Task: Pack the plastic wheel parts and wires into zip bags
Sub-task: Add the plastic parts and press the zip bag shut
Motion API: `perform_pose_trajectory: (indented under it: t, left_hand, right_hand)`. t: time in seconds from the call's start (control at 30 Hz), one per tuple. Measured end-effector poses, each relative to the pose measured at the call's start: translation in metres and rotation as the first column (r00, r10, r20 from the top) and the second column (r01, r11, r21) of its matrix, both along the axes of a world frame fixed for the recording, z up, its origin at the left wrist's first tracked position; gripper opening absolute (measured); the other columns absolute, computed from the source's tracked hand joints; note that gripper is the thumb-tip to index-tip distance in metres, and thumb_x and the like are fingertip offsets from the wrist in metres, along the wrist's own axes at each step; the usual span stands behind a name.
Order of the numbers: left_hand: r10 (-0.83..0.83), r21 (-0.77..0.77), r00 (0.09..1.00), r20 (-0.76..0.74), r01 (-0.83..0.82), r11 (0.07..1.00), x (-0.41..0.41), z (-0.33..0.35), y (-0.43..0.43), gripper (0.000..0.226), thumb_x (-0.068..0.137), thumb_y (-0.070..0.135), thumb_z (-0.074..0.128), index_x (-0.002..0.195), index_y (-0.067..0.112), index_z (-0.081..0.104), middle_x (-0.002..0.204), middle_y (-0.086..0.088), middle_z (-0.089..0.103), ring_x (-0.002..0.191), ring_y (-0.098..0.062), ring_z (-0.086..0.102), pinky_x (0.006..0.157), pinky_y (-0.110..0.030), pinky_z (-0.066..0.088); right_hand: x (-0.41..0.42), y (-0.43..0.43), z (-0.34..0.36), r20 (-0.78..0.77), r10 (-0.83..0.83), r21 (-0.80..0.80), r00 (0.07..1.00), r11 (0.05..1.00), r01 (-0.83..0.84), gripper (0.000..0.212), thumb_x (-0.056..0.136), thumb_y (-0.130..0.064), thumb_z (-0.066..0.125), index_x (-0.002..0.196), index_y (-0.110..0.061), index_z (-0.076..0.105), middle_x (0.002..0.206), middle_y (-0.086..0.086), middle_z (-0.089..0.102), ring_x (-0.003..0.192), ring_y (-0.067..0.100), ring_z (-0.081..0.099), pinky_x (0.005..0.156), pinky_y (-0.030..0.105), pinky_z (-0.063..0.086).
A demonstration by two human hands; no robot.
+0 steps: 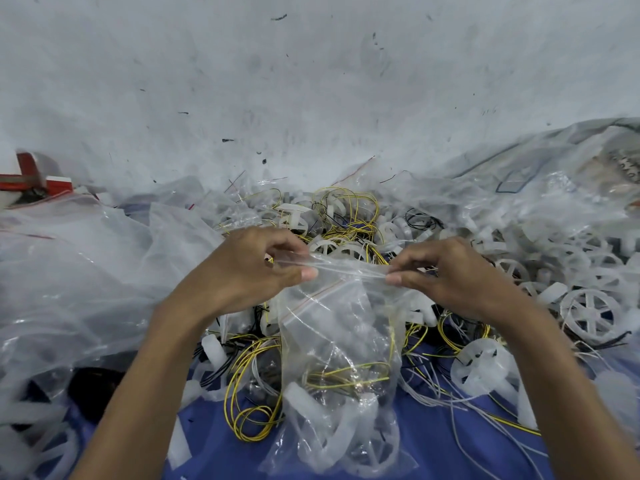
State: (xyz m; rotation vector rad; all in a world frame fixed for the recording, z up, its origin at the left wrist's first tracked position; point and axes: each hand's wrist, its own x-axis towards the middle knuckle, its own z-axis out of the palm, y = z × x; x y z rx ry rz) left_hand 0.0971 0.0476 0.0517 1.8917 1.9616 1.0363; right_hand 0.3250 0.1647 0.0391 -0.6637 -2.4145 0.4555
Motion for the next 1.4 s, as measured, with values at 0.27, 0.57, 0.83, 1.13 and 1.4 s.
perform_pose_trajectory:
  t: [0.27, 0.57, 0.83, 1.13, 1.4]
  left_hand:
    - [-0.043, 0.021, 0.998, 0.034, 0.043, 0.999, 0.009, -0.004, 0.005, 0.01, 0.078, 0.033, 0.072, 0.074, 0.038, 0.065, 0.089, 0.022, 0.066, 0.093, 0.005, 0.062, 0.091, -0.029, 0.05]
    - [0.016, 0.039, 1.0, -0.012, -0.015, 0.999, -0.001, -0.003, 0.004, 0.015, 0.077, 0.03, 0.074, 0.069, 0.038, 0.064, 0.08, 0.02, 0.066, 0.077, 0.012, 0.059, 0.063, -0.008, 0.039]
    - [0.18, 0.129, 0.984, -0.021, -0.176, 0.976, 0.008, -0.008, 0.008, 0.026, 0.074, 0.022, 0.078, 0.058, 0.033, 0.062, 0.064, 0.017, 0.061, 0.058, 0.008, 0.053, 0.053, -0.006, 0.034]
    - [0.095, 0.003, 0.995, -0.01, -0.095, 0.995, 0.007, -0.005, 0.006, 0.014, 0.075, 0.035, 0.076, 0.066, 0.038, 0.065, 0.079, 0.02, 0.066, 0.077, 0.007, 0.06, 0.067, -0.015, 0.042]
    - [0.066, 0.042, 0.998, 0.002, -0.066, 0.997, 0.019, -0.008, 0.01, 0.013, 0.079, 0.03, 0.073, 0.071, 0.035, 0.064, 0.077, 0.022, 0.064, 0.075, 0.011, 0.058, 0.071, -0.016, 0.043]
  right_hand:
    - [-0.002, -0.004, 0.003, -0.025, 0.004, 0.106, 1.0, 0.994, -0.001, 0.005, 0.077, -0.016, 0.073, 0.074, -0.013, 0.072, 0.067, -0.014, 0.065, 0.068, 0.001, 0.061, 0.068, 0.001, 0.038]
    - [0.012, 0.004, 0.006, -0.001, -0.029, -0.01, 1.0, 1.0, 0.029, 0.009, 0.076, -0.019, 0.074, 0.072, -0.026, 0.069, 0.073, -0.013, 0.068, 0.073, -0.004, 0.062, 0.065, 0.003, 0.042]
    - [0.011, -0.001, 0.008, -0.068, -0.08, 0.093, 0.994, 0.992, 0.086, 0.012, 0.075, -0.008, 0.075, 0.066, -0.014, 0.069, 0.062, -0.013, 0.062, 0.066, -0.001, 0.058, 0.063, -0.001, 0.035]
    - [0.001, -0.002, 0.004, -0.038, -0.062, -0.033, 0.997, 0.998, 0.061, 0.008, 0.073, -0.027, 0.076, 0.08, -0.023, 0.075, 0.075, -0.017, 0.068, 0.076, -0.004, 0.061, 0.072, 0.005, 0.041]
    - [-0.005, -0.008, 0.004, -0.014, -0.014, 0.02, 1.0, 1.0, 0.014, 0.006, 0.079, -0.018, 0.072, 0.081, -0.012, 0.074, 0.073, -0.016, 0.064, 0.072, 0.002, 0.061, 0.07, 0.006, 0.042]
